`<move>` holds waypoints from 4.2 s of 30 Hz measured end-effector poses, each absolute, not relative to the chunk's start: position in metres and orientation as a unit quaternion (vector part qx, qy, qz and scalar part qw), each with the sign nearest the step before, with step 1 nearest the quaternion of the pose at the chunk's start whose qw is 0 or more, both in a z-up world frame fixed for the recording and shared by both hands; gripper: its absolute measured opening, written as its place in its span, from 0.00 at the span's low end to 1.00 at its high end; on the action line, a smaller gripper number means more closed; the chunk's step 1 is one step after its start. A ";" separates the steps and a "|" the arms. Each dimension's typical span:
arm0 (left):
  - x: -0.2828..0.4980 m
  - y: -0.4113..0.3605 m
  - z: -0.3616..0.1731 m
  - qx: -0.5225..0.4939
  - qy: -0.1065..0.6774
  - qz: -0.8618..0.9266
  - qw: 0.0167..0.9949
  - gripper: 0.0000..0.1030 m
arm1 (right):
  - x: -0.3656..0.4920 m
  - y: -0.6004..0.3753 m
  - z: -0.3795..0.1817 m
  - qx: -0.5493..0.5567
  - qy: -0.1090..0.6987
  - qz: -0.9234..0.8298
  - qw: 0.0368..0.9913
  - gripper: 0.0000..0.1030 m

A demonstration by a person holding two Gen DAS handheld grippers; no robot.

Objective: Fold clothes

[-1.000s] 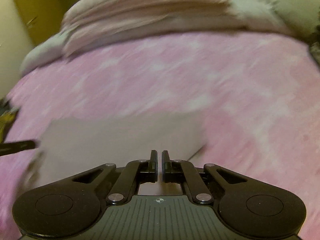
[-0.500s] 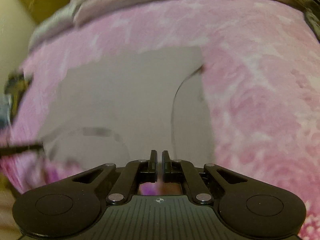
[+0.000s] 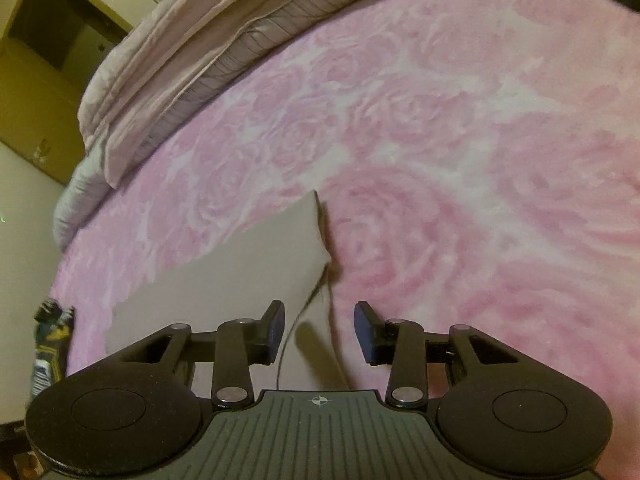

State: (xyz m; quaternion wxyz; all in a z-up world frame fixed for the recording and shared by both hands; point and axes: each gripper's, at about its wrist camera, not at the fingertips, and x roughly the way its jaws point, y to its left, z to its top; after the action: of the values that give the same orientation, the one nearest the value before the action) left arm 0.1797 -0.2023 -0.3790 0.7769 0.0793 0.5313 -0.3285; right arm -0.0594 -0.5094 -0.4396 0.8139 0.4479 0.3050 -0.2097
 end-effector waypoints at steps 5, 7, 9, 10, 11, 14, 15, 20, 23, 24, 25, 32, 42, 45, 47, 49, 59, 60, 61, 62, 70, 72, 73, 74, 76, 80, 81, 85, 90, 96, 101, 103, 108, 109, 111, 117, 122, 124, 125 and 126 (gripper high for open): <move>0.192 -0.189 -0.378 0.048 0.542 -0.325 0.774 0.29 | -0.060 -0.525 -0.452 0.459 0.287 -0.165 0.824 0.34; 0.196 -0.182 -0.378 0.040 0.545 -0.321 0.774 0.29 | -0.054 -0.531 -0.455 0.463 0.290 -0.142 0.825 0.34; 0.201 -0.177 -0.381 0.030 0.547 -0.319 0.773 0.30 | -0.050 -0.534 -0.457 0.463 0.295 -0.132 0.826 0.33; 0.204 -0.175 -0.382 0.026 0.549 -0.318 0.772 0.29 | -0.050 -0.535 -0.458 0.467 0.295 -0.132 0.823 0.32; 0.207 -0.173 -0.384 0.023 0.552 -0.318 0.771 0.29 | -0.051 -0.536 -0.459 0.471 0.295 -0.135 0.820 0.28; 0.219 -0.171 -0.388 0.015 0.561 -0.314 0.766 0.29 | -0.053 -0.536 -0.459 0.478 0.307 -0.164 0.807 0.00; 0.222 -0.170 -0.389 0.012 0.563 -0.314 0.764 0.29 | -0.050 -0.534 -0.455 0.477 0.310 -0.176 0.803 0.00; 0.245 -0.168 -0.394 0.015 0.574 -0.329 0.750 0.29 | -0.001 -0.500 -0.408 0.351 0.388 -0.275 0.806 0.00; 0.263 -0.167 -0.399 0.023 0.583 -0.335 0.740 0.29 | 0.047 -0.456 -0.373 0.223 0.435 -0.336 0.805 0.00; 0.269 -0.166 -0.400 0.029 0.585 -0.338 0.737 0.29 | 0.067 -0.433 -0.360 0.173 0.444 -0.349 0.807 0.00; 0.276 -0.165 -0.400 0.034 0.585 -0.343 0.734 0.29 | 0.081 -0.415 -0.354 0.142 0.445 -0.352 0.811 0.00; 0.319 -0.150 -0.399 0.062 0.590 -0.376 0.712 0.29 | 0.196 -0.276 -0.349 0.010 0.465 -0.319 0.826 0.00; 0.345 -0.119 -0.409 0.073 0.597 -0.413 0.684 0.29 | 0.255 -0.174 -0.424 -0.085 0.532 -0.249 0.805 0.17; 0.343 -0.113 -0.409 0.077 0.597 -0.420 0.679 0.30 | 0.217 -0.175 -0.401 -0.011 0.502 -0.231 0.833 0.34; 0.339 -0.110 -0.409 0.078 0.598 -0.420 0.678 0.30 | 0.186 -0.173 -0.385 0.012 0.485 -0.228 0.844 0.34; 0.336 -0.107 -0.406 0.077 0.601 -0.423 0.674 0.30 | 0.162 -0.166 -0.378 -0.002 0.500 -0.227 0.835 0.34; 0.301 -0.092 -0.404 0.100 0.614 -0.428 0.655 0.30 | 0.117 -0.141 -0.376 0.000 0.505 -0.189 0.842 0.34; 0.299 -0.091 -0.404 0.098 0.615 -0.425 0.657 0.30 | 0.123 -0.137 -0.377 0.001 0.501 -0.178 0.847 0.34; 0.298 -0.091 -0.404 0.098 0.615 -0.424 0.657 0.30 | 0.127 -0.133 -0.379 -0.004 0.501 -0.170 0.848 0.34; 0.296 -0.090 -0.403 0.098 0.615 -0.423 0.658 0.30 | 0.130 -0.131 -0.383 -0.010 0.503 -0.165 0.849 0.34; 0.293 -0.086 -0.399 0.095 0.610 -0.420 0.666 0.30 | 0.127 -0.129 -0.384 0.011 0.482 -0.148 0.863 0.00; 0.293 -0.084 -0.401 0.094 0.611 -0.416 0.667 0.30 | 0.125 -0.128 -0.375 0.020 0.464 -0.133 0.876 0.00; 0.293 -0.083 -0.401 0.092 0.611 -0.416 0.668 0.30 | 0.126 -0.125 -0.372 0.022 0.458 -0.123 0.880 0.00; 0.293 -0.082 -0.401 0.091 0.610 -0.415 0.669 0.30 | 0.128 -0.122 -0.369 0.021 0.456 -0.111 0.883 0.00; 0.293 -0.081 -0.401 0.089 0.610 -0.414 0.669 0.30 | 0.134 -0.115 -0.372 0.015 0.463 -0.095 0.881 0.00; 0.293 -0.081 -0.401 0.093 0.609 -0.416 0.670 0.30 | 0.145 -0.117 -0.404 0.046 0.513 -0.083 0.853 0.00; 0.293 -0.081 -0.401 0.094 0.609 -0.416 0.669 0.30 | 0.148 -0.119 -0.412 0.056 0.531 -0.083 0.841 0.03; 0.296 -0.089 -0.393 0.102 0.599 -0.430 0.668 0.30 | 0.142 -0.142 -0.386 0.115 0.507 -0.098 0.848 0.13; 0.305 -0.129 -0.379 0.097 0.561 -0.486 0.663 0.30 | 0.126 -0.220 -0.362 0.194 0.458 -0.218 0.839 0.14; 0.307 -0.218 -0.380 0.094 0.522 -0.556 0.640 0.29 | 0.106 -0.333 -0.383 0.289 0.429 -0.333 0.788 0.14; 0.310 -0.272 -0.397 0.100 0.523 -0.570 0.626 0.29 | 0.115 -0.389 -0.390 0.336 0.406 -0.333 0.782 0.14; 0.309 -0.282 -0.404 0.108 0.529 -0.563 0.626 0.28 | 0.122 -0.399 -0.391 0.331 0.408 -0.327 0.785 0.14; 0.317 -0.294 -0.414 0.099 0.546 -0.557 0.618 0.27 | 0.141 -0.405 -0.399 0.323 0.414 -0.307 0.794 0.14; 0.318 -0.296 -0.415 0.096 0.546 -0.557 0.619 0.27 | 0.143 -0.407 -0.402 0.324 0.415 -0.306 0.793 0.14; 0.317 -0.302 -0.419 0.103 0.547 -0.554 0.620 0.27 | 0.148 -0.409 -0.407 0.329 0.418 -0.301 0.792 0.14; 0.319 -0.303 -0.421 0.088 0.555 -0.547 0.620 0.01 | 0.158 -0.414 -0.413 0.322 0.432 -0.295 0.789 0.14; 0.317 -0.286 -0.394 0.074 0.535 -0.549 0.638 0.01 | 0.173 -0.407 -0.408 0.279 0.449 -0.282 0.801 0.14; 0.321 -0.283 -0.392 0.074 0.538 -0.540 0.643 0.01 | 0.181 -0.404 -0.410 0.259 0.459 -0.277 0.803 0.14; 0.322 -0.284 -0.394 0.078 0.540 -0.538 0.642 0.01 | 0.185 -0.403 -0.412 0.249 0.464 -0.276 0.804 0.14; 0.323 -0.285 -0.397 0.085 0.543 -0.533 0.643 0.01 | 0.189 -0.402 -0.413 0.242 0.468 -0.275 0.804 0.14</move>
State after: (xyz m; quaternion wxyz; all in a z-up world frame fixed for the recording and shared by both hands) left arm 0.3230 -0.2849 -0.3967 0.6433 0.0845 0.5431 -0.5330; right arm 0.1886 -0.4019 -0.4131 0.8041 0.2424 0.4680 -0.2750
